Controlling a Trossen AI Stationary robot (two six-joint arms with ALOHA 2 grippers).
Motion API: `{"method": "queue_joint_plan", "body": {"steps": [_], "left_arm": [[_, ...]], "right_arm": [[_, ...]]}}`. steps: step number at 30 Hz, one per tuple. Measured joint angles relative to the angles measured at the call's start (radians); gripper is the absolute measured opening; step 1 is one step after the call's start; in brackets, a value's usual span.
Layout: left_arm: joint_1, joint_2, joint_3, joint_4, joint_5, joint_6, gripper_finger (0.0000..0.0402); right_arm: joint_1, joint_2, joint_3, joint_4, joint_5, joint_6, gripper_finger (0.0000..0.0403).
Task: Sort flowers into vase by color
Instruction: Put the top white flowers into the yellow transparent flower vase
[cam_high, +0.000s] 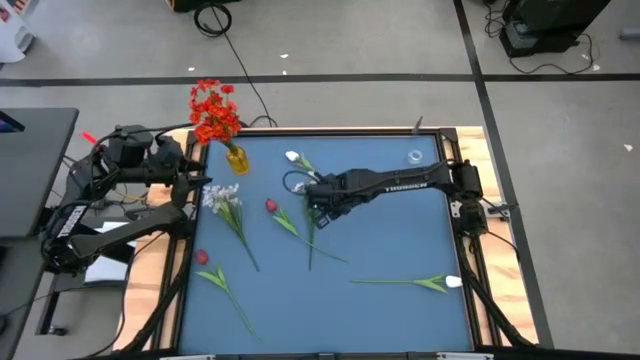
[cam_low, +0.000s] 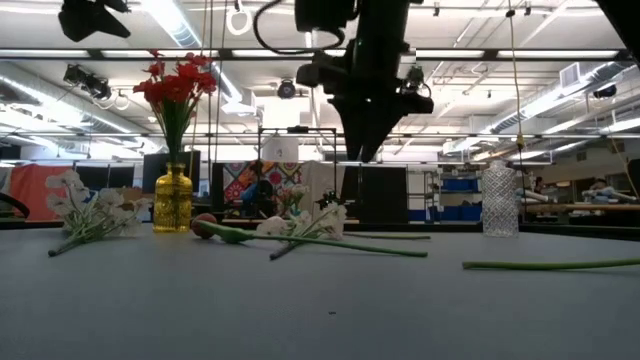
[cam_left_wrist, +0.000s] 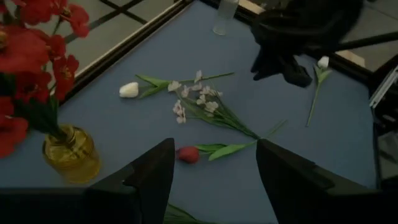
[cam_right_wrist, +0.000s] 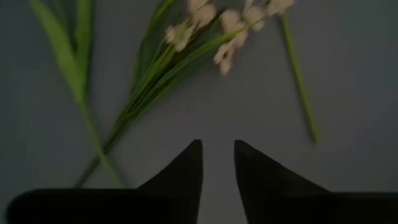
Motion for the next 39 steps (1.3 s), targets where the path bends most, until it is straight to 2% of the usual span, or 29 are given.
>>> {"method": "queue_joint_plan", "body": {"steps": [3,8,16,21,26,33,36,39], "left_arm": [[0.000,0.000,-0.028,0.040,0.000,0.008,0.0231],[0.000,0.001,-0.081,0.085,-0.010,-0.114,0.0231],[0.000,-0.026,-0.090,0.082,-0.034,-0.169,0.0231],[0.000,-0.043,-0.090,0.136,-0.125,-0.212,0.0231],[0.000,-0.016,-0.090,0.238,-0.123,-0.245,0.0231],[0.000,-0.005,-0.090,0.242,-0.134,-0.310,0.0231],[0.000,-0.038,-0.119,0.272,-0.155,-0.341,0.0231],[0.000,-0.095,-0.206,0.347,-0.155,-0.395,0.0231]], "right_arm": [[-0.038,0.000,0.000,-0.002,-0.002,-0.044,0.0132],[-0.090,0.000,0.000,0.018,-0.007,-0.105,0.0147],[-0.150,-0.005,0.000,0.282,-0.091,-0.258,0.0147],[-0.231,-0.001,0.000,0.388,-0.084,-0.292,0.0147],[-0.288,0.000,-0.014,0.357,-0.084,-0.321,0.0147],[-0.303,0.002,-0.042,0.281,-0.077,-0.419,0.0147],[-0.319,0.001,-0.084,0.374,-0.086,-0.442,0.0147],[-0.340,0.003,-0.130,0.441,-0.137,-0.438,0.0147]]}}
